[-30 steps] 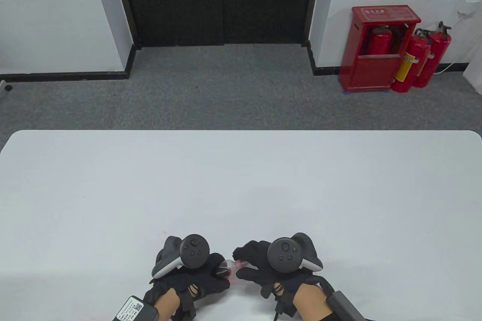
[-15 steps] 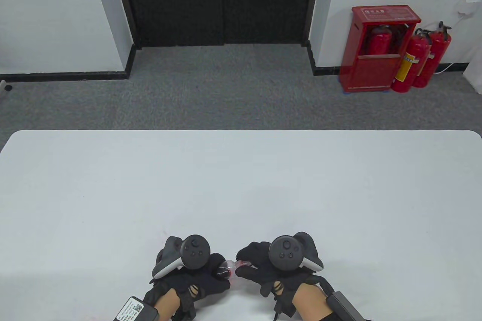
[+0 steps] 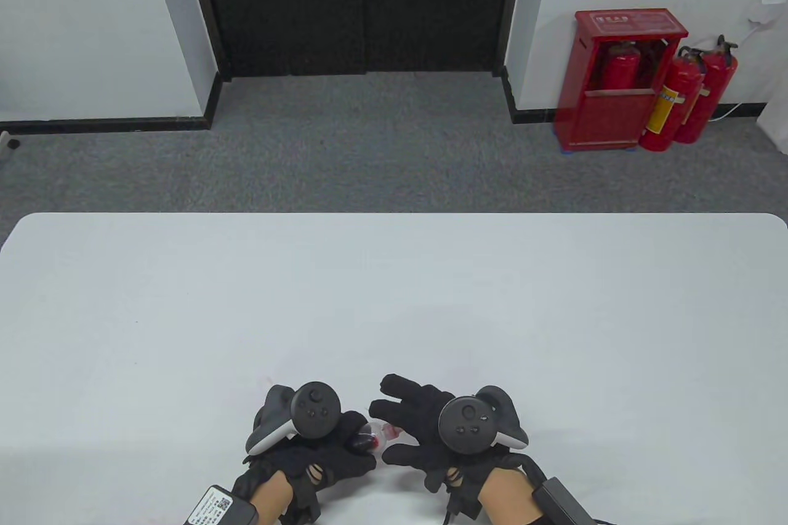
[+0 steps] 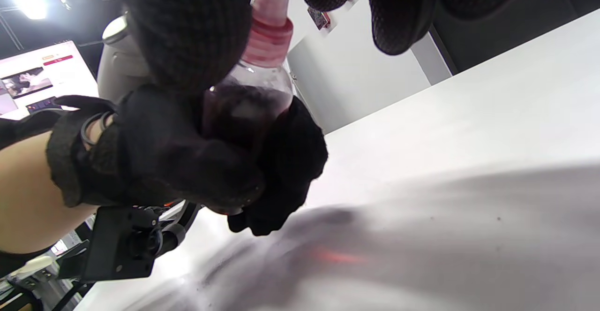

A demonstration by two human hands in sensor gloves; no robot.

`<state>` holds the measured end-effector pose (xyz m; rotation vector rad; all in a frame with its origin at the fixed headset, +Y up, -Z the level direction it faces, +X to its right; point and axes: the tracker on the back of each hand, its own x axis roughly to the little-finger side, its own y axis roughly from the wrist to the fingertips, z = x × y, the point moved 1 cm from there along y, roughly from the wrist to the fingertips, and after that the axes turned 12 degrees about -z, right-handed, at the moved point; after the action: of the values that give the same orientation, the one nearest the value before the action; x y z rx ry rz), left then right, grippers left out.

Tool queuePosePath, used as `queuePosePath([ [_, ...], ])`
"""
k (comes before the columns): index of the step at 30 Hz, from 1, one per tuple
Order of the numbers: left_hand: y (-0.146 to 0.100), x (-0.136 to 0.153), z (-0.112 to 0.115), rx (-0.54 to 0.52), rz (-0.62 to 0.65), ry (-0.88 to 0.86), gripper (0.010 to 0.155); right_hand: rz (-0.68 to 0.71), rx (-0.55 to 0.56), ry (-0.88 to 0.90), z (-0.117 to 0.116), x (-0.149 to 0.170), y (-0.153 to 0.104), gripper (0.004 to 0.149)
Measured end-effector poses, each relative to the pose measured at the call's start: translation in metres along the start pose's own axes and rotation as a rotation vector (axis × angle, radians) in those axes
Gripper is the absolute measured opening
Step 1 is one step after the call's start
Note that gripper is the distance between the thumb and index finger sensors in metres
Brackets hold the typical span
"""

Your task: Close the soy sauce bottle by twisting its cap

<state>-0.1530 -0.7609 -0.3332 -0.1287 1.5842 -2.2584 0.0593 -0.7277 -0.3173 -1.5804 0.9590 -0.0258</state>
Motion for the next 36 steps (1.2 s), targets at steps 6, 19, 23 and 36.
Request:
queuePosePath([
  [6, -0.0005, 0.0001, -0.0008, 0.004, 0.002, -0.002, 0.059, -0.014, 0.011, -0.004, -0.0013, 0.0049, 0.0004, 0.062],
  [19, -0.0013, 0.0004, -0.0022, -0.003, 0.002, 0.002, 0.059, -0.019, 0.014, -0.016, -0.0026, 0.0038, 0.0004, 0.059],
  [23, -0.0014, 0.0003, -0.0023, -0.003, 0.002, 0.011, 0.059, -0.026, 0.008, -0.015, -0.0029, 0.004, 0.0008, 0.06],
  [36, -0.0018, -0.0016, -0.0012, 0.005, 0.003, 0.027, 0.06, -0.066, -0.01, -0.005, -0.0026, 0.0068, 0.0022, 0.061],
])
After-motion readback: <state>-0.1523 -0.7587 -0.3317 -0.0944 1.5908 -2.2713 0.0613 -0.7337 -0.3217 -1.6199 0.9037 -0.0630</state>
